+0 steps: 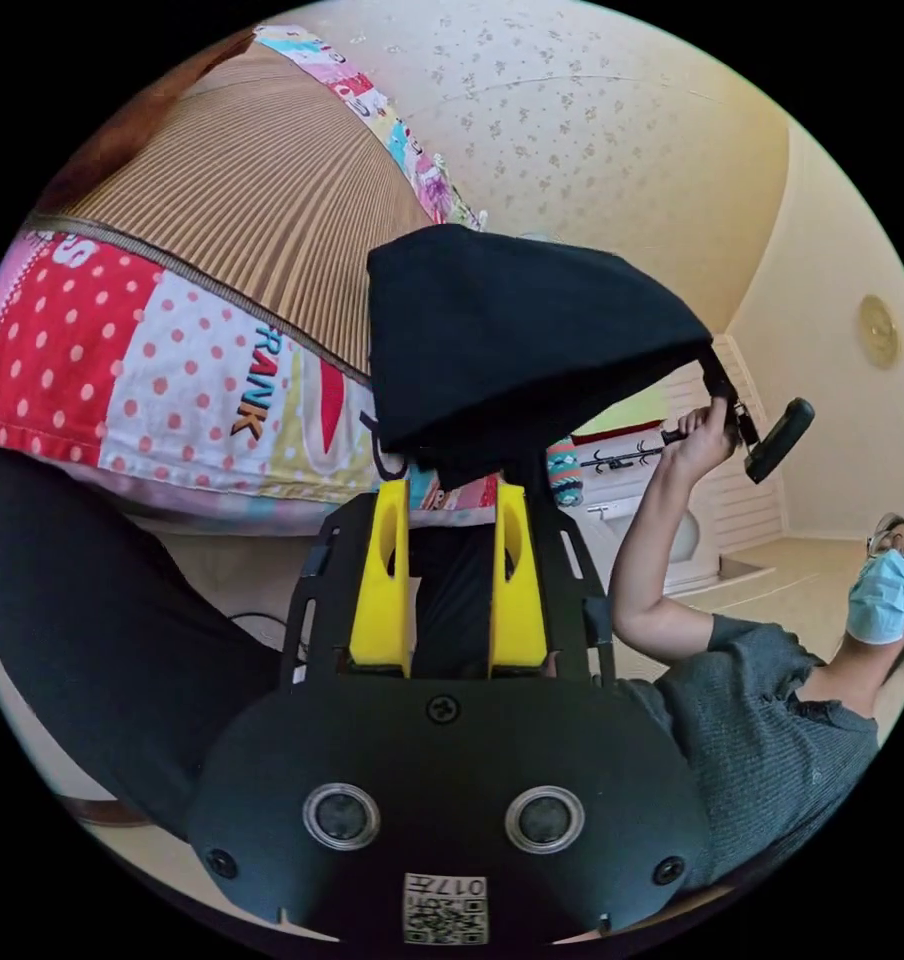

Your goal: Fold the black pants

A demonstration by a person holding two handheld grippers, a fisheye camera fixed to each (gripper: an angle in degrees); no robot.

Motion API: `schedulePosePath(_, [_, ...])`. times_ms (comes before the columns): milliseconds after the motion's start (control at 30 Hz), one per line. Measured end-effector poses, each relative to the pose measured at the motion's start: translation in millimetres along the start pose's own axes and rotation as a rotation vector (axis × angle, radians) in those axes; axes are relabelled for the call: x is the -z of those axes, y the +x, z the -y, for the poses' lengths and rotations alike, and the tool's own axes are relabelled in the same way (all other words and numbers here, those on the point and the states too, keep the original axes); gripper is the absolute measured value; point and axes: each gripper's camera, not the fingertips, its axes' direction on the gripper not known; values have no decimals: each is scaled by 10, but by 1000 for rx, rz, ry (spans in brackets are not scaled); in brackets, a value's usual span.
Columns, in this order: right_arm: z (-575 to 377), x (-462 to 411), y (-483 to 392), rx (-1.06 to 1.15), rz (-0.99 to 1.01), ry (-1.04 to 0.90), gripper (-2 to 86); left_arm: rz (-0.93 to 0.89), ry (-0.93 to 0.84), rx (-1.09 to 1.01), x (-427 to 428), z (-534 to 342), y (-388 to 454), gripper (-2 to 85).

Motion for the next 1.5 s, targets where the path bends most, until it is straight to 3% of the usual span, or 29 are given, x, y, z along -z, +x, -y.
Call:
schedulePosePath(400, [379,1548,1022,-278,-324,252,42,-72,-185,-350,-1027,101,624,171])
schedulePosePath(600, [458,2074,1551,-363,-337,266,42,30,-236,-504,-1501,123,1023,196])
schedulePosePath(767, [464,2331,1916,-376,-315,278,40,240,-209,-620,-1936,4,1331,232])
schedulePosePath(833, [410,2373,2083,-394,-296,293,40,240,-259,-654,-2098,-28,1384,208])
schedulePosePath(933, [309,2353,2457,-420,-244,299,41,247,-254,-744,-2099,-131,1455,76])
schedulePosePath(1033, [183,2149,2989,-480,-214,271,42,400,-165,-752,-1647,67,1495,22])
schedulePosePath(1100, [60,1850,3447,-559,-131,235,44,469,-105,-766,-1223,385,1532,21])
schedulePosePath(1200, [-142,752,4290,-695,135,34,54,440,-84,-671,-604,1251,1467,38])
schedulePosePath(1267, [-492,-558,4741,-834,394,-327,82,543,-32,-478,-305,1961,1138,73])
schedulePosePath(1300, [-623,-820,4775,-860,457,-394,89,574,-8,-396,-228,2102,997,90])
schedulePosePath(1367, [-1162,-1357,4702,-907,688,-404,100,600,99,-93,73,2295,422,138])
schedulePosePath(1500, [-1942,-1592,4379,-896,919,-381,69,436,187,4,50,1807,-133,139])
